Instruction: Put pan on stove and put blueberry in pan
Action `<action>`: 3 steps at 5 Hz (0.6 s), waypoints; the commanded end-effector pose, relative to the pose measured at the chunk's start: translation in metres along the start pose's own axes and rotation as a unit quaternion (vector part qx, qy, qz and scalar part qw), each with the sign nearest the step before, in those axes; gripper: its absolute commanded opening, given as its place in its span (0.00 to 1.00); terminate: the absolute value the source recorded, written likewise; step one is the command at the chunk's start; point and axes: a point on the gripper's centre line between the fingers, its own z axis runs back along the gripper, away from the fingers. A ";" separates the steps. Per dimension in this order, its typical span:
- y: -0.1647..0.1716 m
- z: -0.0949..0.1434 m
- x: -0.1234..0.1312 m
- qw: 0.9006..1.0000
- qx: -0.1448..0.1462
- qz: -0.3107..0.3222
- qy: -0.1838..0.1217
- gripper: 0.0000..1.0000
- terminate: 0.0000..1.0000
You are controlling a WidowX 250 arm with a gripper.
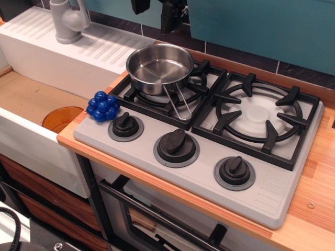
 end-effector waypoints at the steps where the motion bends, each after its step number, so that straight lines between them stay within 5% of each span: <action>1: 0.007 0.027 -0.011 0.999 0.022 0.023 -0.039 1.00 0.00; 3: 0.000 0.028 -0.053 0.997 0.031 0.045 -0.054 1.00 0.00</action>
